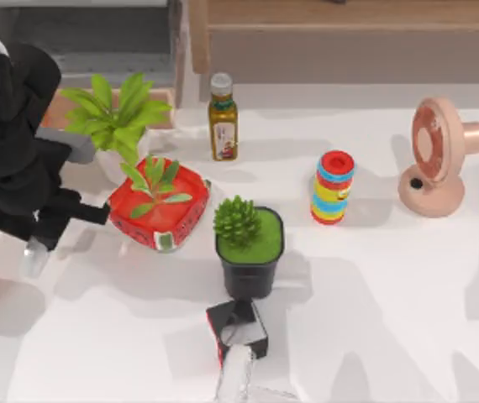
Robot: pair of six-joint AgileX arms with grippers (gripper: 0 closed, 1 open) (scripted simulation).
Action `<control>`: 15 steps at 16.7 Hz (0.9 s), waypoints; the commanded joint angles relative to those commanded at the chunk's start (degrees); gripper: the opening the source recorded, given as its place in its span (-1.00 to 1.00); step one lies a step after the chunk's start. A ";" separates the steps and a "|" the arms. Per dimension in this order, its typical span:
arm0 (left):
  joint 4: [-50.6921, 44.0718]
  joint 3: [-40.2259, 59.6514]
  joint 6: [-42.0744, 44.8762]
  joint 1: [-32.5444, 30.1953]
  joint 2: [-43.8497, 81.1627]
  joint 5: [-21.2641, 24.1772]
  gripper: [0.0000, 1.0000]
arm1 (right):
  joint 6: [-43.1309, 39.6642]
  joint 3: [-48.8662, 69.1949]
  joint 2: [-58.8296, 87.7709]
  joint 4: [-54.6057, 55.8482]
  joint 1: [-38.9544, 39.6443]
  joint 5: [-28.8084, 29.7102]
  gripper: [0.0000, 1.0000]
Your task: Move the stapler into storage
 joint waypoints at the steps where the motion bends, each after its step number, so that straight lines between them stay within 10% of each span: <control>1: 0.00 0.00 0.00 0.00 0.00 0.00 -1.00 | 0.00 0.00 0.00 0.00 0.00 0.00 1.00; 15: -19.80 42.91 0.05 11.59 7.69 1.09 -1.00 | 0.00 0.00 0.00 0.00 0.00 0.00 1.00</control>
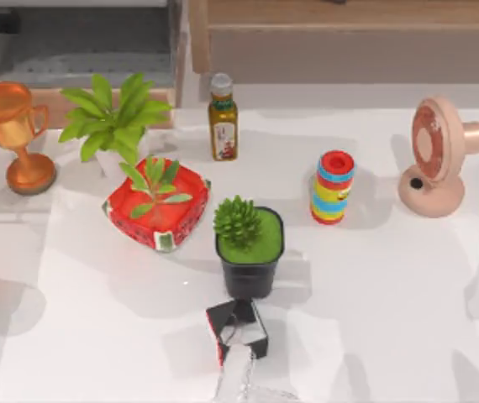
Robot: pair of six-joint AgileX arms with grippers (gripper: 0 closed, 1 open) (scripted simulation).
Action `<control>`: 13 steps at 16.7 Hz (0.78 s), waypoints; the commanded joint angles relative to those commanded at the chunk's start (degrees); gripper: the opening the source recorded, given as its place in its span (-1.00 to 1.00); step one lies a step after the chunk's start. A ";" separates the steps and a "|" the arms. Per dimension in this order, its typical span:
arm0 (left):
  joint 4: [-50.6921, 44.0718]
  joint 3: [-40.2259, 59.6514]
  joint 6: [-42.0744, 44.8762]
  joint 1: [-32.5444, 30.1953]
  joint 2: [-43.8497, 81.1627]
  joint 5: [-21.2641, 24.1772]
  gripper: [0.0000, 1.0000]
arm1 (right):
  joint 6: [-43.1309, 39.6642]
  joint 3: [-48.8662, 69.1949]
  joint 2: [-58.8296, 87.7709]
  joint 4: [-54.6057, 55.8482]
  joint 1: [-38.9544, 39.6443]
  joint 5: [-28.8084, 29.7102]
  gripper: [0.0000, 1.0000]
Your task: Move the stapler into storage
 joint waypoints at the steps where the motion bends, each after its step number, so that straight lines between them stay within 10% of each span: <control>1: -1.11 4.41 0.62 2.42 3.02 0.09 -1.00 | 0.00 0.00 0.00 0.00 0.00 0.00 1.00; 13: -13.44 34.41 14.61 17.60 35.53 0.26 -1.00 | 0.00 0.00 0.00 0.00 0.00 0.00 1.00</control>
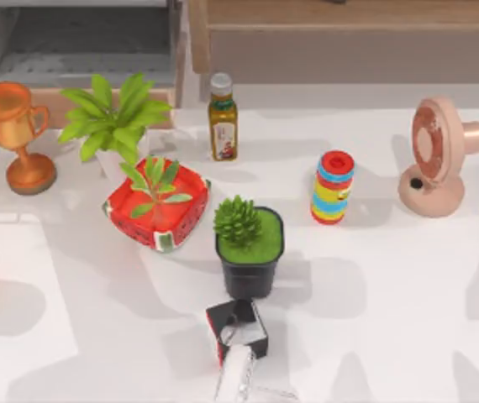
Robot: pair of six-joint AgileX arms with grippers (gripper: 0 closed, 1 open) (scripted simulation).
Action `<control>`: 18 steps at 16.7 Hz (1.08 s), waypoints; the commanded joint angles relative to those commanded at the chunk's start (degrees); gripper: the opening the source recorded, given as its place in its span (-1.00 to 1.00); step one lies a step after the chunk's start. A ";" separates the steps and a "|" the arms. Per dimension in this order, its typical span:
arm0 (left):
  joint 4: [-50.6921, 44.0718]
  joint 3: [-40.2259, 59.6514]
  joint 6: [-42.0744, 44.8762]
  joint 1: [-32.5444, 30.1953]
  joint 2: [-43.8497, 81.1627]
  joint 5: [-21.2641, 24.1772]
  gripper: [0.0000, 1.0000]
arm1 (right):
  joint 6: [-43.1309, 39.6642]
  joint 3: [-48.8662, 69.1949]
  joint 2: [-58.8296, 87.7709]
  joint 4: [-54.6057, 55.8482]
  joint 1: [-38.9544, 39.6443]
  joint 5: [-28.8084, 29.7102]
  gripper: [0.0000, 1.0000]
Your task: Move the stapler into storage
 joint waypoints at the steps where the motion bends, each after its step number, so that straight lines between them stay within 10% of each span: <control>1: -0.56 0.29 0.46 -0.06 0.62 -0.04 -1.00 | 0.00 0.00 0.00 0.00 0.00 0.00 1.00; 18: 2.49 -3.72 0.54 -0.06 -0.20 -0.06 -1.00 | 0.00 0.00 0.00 0.00 0.00 0.00 1.00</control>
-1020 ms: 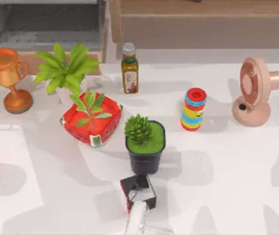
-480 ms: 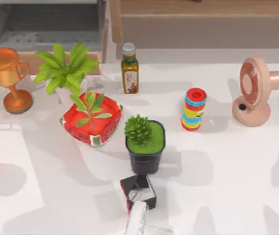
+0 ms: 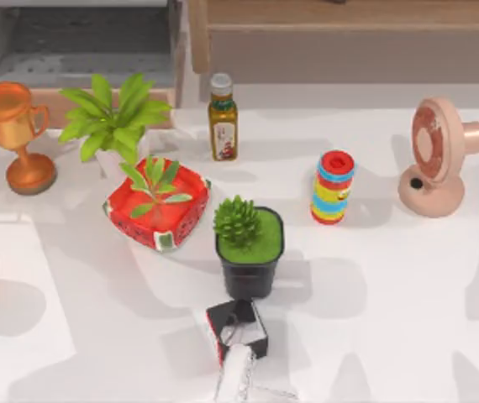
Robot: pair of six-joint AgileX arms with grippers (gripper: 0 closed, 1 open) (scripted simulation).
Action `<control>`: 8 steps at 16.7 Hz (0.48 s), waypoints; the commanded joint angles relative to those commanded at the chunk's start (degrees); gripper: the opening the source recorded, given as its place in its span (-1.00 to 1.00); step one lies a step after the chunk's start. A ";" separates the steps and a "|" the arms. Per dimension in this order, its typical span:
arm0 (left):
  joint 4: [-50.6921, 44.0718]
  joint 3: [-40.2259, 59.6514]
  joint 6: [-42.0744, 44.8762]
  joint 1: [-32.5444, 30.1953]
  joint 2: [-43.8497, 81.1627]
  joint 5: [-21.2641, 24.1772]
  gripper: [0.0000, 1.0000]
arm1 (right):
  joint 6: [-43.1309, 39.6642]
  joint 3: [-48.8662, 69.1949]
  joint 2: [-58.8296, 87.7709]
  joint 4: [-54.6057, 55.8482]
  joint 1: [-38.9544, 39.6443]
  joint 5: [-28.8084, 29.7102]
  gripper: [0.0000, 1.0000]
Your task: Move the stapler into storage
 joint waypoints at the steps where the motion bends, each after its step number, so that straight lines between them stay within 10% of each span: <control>1: 0.00 0.00 0.00 0.00 0.00 0.00 -1.00 | 0.00 0.00 0.00 0.00 0.00 0.00 1.00; 8: 0.00 0.00 0.00 0.00 0.00 0.00 0.06 | 0.00 0.00 0.00 0.00 0.00 0.00 1.00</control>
